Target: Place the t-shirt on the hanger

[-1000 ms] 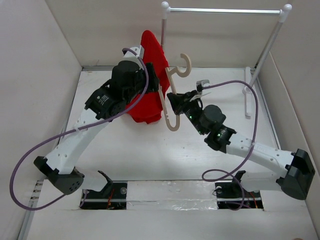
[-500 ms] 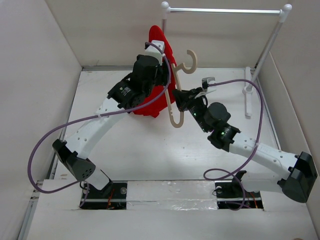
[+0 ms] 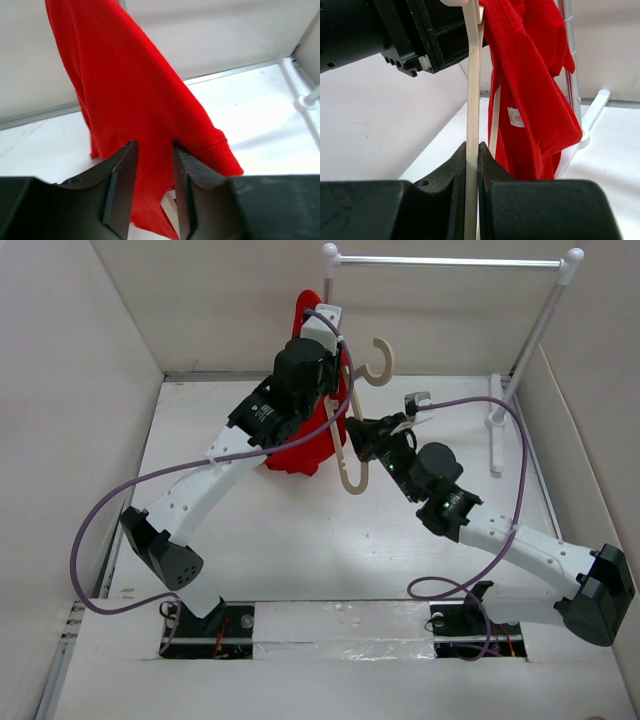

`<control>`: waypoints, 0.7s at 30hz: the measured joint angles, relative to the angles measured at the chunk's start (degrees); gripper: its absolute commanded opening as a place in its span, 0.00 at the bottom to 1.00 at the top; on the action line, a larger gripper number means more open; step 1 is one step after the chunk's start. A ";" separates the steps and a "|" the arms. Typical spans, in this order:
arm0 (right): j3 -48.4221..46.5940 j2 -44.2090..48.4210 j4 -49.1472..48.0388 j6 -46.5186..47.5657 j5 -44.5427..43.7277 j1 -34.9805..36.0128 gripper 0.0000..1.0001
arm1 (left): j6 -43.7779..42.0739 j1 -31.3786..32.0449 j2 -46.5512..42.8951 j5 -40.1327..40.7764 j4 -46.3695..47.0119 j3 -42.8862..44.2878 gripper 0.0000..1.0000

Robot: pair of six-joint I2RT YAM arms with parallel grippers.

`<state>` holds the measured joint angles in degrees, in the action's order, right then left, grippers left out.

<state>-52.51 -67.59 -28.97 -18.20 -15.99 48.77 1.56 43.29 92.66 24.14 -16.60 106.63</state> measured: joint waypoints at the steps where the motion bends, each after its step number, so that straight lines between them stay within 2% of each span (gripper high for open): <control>1: -0.09 0.00 0.02 -0.04 0.17 -0.07 0.00 | -0.02 0.00 -0.02 -0.59 0.26 -0.13 0.37; 2: -0.22 0.00 0.07 -0.09 0.35 -0.09 0.00 | 0.00 0.00 -0.17 -1.29 0.57 -0.28 0.49; 4: -0.55 0.02 0.07 -0.37 0.35 -0.39 0.00 | 0.42 -0.04 -1.07 -2.03 1.09 -1.62 0.54; 8: -1.22 0.04 0.33 -1.33 1.95 -1.44 0.00 | 1.09 -0.22 -3.96 -4.37 0.52 -5.18 0.39; 9: -1.36 0.07 0.42 -1.62 2.47 -1.66 0.00 | 1.36 -0.22 -4.68 -4.74 0.33 -5.86 0.38; 10: -1.44 0.09 0.52 -1.92 2.97 -1.90 0.00 | 1.53 -0.22 -5.42 -5.20 0.11 -6.56 0.39; 12: -1.53 0.26 0.90 -2.34 3.67 -2.58 0.00 | 1.92 -0.20 -7.48 -6.08 -0.33 -8.33 0.46; 15: -1.55 0.79 1.88 -2.80 4.55 -2.89 0.00 | 1.90 -0.20 -8.74 -6.78 -0.39 -9.16 0.52; 18: -1.73 1.25 2.69 -3.06 5.57 -2.99 0.00 | 1.64 -0.22 -8.55 -8.13 0.00 -8.87 0.53; 21: -2.01 1.42 3.19 -3.21 6.19 -2.95 0.00 | 1.14 -0.22 -6.08 -9.05 -0.31 -6.05 0.51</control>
<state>-54.52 -66.17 -25.78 -21.41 -9.80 45.82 2.70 43.07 86.59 15.09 -16.91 100.57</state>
